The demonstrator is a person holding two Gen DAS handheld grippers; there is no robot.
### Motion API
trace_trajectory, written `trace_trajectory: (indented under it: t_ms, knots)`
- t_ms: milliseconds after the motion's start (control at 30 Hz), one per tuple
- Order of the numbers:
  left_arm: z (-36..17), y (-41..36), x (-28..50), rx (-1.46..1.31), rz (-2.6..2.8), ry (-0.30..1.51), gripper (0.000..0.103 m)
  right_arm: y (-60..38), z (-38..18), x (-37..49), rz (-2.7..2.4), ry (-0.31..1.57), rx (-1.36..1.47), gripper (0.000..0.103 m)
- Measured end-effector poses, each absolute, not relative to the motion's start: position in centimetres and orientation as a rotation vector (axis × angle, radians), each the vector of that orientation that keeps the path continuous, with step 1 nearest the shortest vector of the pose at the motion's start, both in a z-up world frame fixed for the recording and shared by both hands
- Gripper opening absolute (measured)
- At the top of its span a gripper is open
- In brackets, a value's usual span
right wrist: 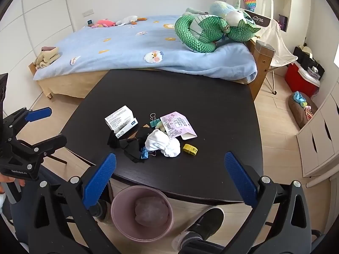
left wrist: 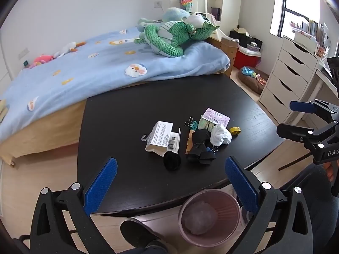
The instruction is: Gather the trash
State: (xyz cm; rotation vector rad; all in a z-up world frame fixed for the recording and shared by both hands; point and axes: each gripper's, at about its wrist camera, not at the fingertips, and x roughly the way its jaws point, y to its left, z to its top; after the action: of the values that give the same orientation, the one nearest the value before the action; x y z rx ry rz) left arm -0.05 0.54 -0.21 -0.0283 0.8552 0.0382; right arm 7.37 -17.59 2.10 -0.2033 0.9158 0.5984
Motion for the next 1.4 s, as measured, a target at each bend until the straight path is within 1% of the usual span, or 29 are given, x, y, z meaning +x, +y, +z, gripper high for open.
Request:
trace_trajectory:
  t_ms: [1400]
  knots:
    - [-0.39,0.24,-0.11,-0.036,0.028,0.865,0.098,-18.19,1.62,7.22,0.618,0.941,-0.196,0.100]
